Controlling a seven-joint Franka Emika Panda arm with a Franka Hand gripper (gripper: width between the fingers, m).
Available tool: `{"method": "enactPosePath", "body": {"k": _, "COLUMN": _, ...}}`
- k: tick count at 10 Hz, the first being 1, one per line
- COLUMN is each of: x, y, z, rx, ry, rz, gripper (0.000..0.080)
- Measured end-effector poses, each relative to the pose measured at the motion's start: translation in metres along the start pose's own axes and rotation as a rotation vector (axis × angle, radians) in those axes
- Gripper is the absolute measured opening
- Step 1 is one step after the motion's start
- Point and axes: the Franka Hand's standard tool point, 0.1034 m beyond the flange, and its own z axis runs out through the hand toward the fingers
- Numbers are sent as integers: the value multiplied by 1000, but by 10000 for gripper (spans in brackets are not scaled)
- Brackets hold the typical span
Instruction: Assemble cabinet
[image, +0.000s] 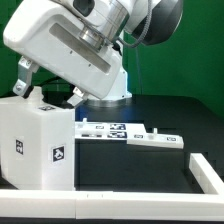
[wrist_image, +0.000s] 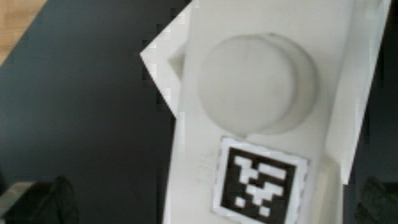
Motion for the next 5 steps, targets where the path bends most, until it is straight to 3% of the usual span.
{"method": "enactPosePath", "body": {"k": 3, "x": -1, "y": 0, "z": 1, "rx": 0, "ry": -1, "rz": 2, "gripper": 796}}
{"method": "enactPosePath", "body": {"k": 4, "x": 2, "y": 3, "z": 2, "rx": -27, "ry": 13, "rz": 3, "gripper": 796}}
{"method": "enactPosePath", "body": {"k": 5, "x": 6, "y": 6, "z": 6, "rx": -71, "ry": 27, "rz": -11, "gripper": 796}}
